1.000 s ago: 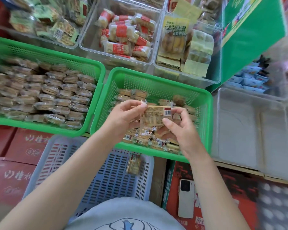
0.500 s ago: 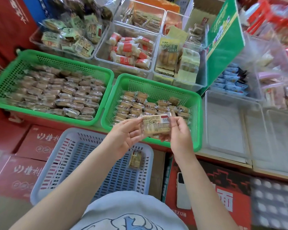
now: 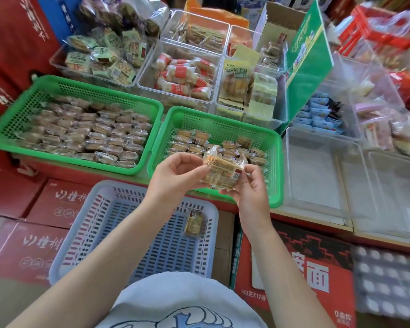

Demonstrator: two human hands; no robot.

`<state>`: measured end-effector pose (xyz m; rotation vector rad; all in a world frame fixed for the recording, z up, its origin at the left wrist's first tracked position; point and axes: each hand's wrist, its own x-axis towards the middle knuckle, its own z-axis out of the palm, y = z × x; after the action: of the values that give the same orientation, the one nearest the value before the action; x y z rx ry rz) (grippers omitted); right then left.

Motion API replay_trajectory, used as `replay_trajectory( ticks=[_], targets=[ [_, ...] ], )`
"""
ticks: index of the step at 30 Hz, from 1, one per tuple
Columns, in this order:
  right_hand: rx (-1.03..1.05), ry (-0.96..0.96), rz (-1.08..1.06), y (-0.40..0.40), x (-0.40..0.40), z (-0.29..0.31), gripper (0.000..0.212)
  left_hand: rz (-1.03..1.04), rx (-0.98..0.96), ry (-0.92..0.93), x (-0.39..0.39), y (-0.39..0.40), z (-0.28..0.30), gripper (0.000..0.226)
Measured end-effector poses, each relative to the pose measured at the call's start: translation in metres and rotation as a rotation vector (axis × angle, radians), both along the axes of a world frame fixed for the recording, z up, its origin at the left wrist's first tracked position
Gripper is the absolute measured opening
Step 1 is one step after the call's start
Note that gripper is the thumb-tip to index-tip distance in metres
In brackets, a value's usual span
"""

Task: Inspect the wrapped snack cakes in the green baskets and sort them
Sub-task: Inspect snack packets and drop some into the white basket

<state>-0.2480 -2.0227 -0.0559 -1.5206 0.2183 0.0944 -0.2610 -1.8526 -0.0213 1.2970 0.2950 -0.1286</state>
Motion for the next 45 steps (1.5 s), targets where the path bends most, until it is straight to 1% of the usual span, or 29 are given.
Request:
replay_trajectory(
  ticks=[4,10,13,15,19,22,26,28,31,33,35,37,39,40,42,44,45],
  targets=[
    [0.106,0.030,-0.028,0.003,-0.006,0.001,0.010,-0.027,0.012,-0.049,-0.009,0.000,0.004,0.020],
    [0.165,0.015,-0.032,0.007,-0.013,0.002,0.009,-0.043,0.110,-0.074,-0.017,0.004,0.006,0.010],
    [0.181,0.012,-0.073,0.008,-0.015,0.003,0.008,-0.042,0.105,-0.061,-0.020,0.007,0.006,0.018],
    [0.150,-0.010,-0.116,0.011,-0.016,0.003,0.009,-0.041,0.114,-0.038,-0.022,0.007,0.005,0.021],
    [0.056,-0.074,-0.152,0.019,-0.019,0.004,0.013,-0.037,0.139,0.014,-0.025,0.010,0.002,0.017],
    [0.013,-0.092,-0.161,0.025,-0.022,0.003,0.014,-0.037,0.121,0.045,-0.024,0.019,-0.001,0.018],
    [-0.171,-0.182,-0.205,0.029,-0.026,0.004,0.024,-0.070,0.159,0.080,-0.023,0.028,-0.004,0.017],
    [-0.212,-0.212,-0.215,0.031,-0.027,0.005,0.020,-0.081,0.148,0.079,-0.024,0.031,-0.004,0.015],
    [-0.233,-0.221,-0.208,0.033,-0.028,0.005,0.017,-0.071,0.092,0.055,-0.025,0.031,0.000,0.004],
    [-0.225,-0.199,-0.191,0.034,-0.029,0.006,0.018,-0.047,0.179,-0.003,-0.027,0.032,0.001,0.002],
    [-0.213,-0.133,-0.168,0.037,-0.029,0.008,0.016,-0.019,0.363,-0.108,-0.027,0.035,-0.002,0.002],
    [-0.224,-0.077,-0.157,0.038,-0.030,0.010,0.013,-0.016,0.529,-0.255,-0.028,0.039,-0.006,0.003],
    [-0.230,-0.097,-0.112,0.037,-0.032,0.016,0.016,-0.036,0.664,-0.403,-0.028,0.044,-0.010,0.004],
    [-0.234,-0.130,-0.056,0.036,-0.033,0.021,0.017,-0.045,0.719,-0.450,-0.029,0.045,-0.010,0.005],
    [-0.234,-0.191,0.118,0.037,-0.035,0.032,0.017,-0.056,0.770,-0.476,-0.029,0.049,-0.011,0.007],
    [-0.284,-0.223,0.276,0.042,-0.036,0.039,0.024,-0.075,0.746,-0.449,-0.030,0.051,-0.014,0.005],
    [-0.334,-0.238,0.313,0.044,-0.035,0.039,0.027,-0.083,0.724,-0.431,-0.031,0.052,-0.015,0.004]
  ],
)
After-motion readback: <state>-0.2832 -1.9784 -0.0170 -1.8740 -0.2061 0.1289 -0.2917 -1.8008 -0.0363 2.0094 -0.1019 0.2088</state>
